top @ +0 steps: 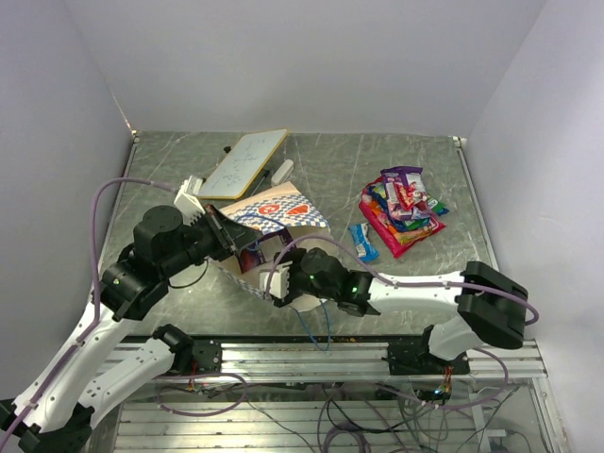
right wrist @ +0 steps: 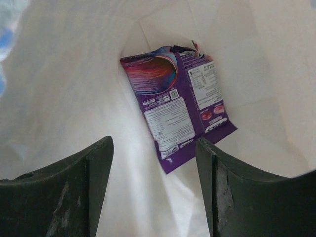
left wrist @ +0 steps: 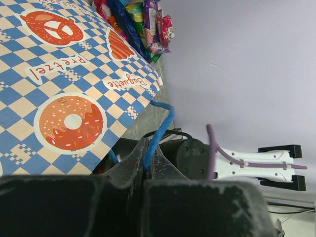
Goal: Take the snacks out of the paper bag
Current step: Take out the snack from the paper bag.
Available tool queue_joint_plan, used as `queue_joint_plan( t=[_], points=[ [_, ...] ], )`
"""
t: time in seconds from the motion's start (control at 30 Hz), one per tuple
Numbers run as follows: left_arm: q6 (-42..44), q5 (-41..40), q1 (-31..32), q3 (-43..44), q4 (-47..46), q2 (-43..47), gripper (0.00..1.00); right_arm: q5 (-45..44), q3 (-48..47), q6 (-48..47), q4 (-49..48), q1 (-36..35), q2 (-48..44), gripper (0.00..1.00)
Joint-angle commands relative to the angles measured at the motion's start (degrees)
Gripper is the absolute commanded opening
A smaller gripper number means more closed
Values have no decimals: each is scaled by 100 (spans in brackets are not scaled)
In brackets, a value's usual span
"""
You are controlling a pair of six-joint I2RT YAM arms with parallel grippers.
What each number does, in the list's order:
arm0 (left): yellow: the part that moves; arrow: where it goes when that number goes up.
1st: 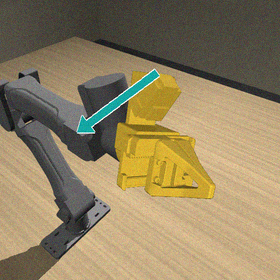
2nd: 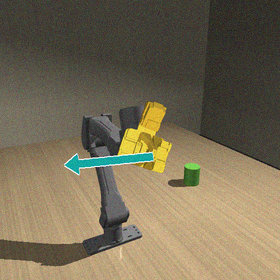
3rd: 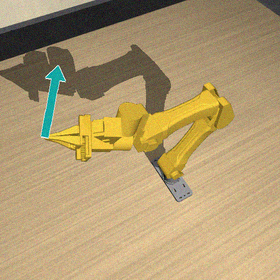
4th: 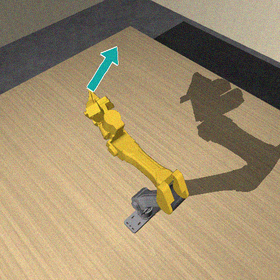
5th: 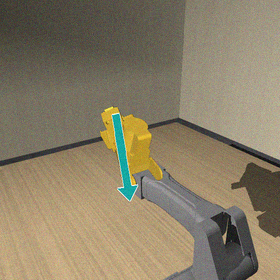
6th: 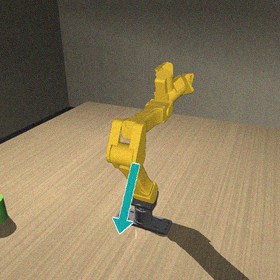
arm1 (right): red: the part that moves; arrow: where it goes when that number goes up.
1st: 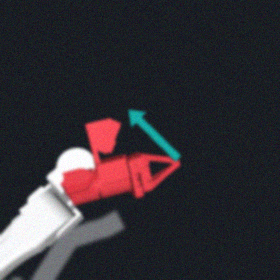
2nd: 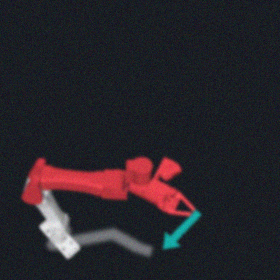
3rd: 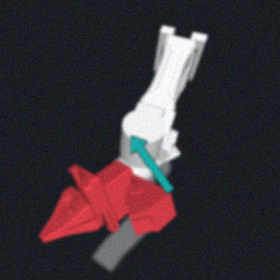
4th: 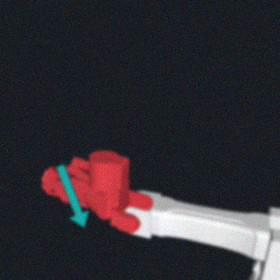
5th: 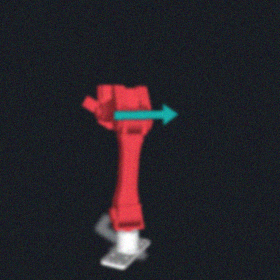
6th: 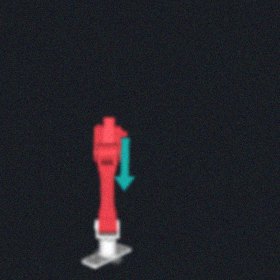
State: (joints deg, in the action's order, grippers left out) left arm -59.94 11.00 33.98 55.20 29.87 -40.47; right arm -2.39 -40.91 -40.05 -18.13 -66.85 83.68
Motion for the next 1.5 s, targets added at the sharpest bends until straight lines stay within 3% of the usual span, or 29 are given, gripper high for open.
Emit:
queue_joint_plan(
  t=[0.0, 0.43, 0.7, 1.0, 1.17, 1.37, 1.47],
  points=[
    [180, 293, 28, 1, -351, 22, 7, 110, -181, -1539, -463, 67, 632, 68],
    [486, 692, 33, 380, 42, -404, 7, 831, -1554, -1809, -603, 536, 2510, 78],
    [396, 754, 32, 404, -28, -464, 7, 1118, -2120, -1559, -577, 769, 3158, 77],
    [405, 548, 26, 459, 184, -480, 7, 1043, -2182, -1545, -741, 974, 3395, 62],
    [377, 484, 29, 506, 204, -531, 7, 1145, -2293, -1561, -688, 1032, 3452, 46],
    [432, 428, 29, 611, 274, -646, 7, 1270, -2411, -1508, -602, 1051, 3503, 41],
    [407, 314, 37, 577, 328, -582, 7, 1342, -2474, -1466, -499, 1051, 3537, 33]
  ],
)
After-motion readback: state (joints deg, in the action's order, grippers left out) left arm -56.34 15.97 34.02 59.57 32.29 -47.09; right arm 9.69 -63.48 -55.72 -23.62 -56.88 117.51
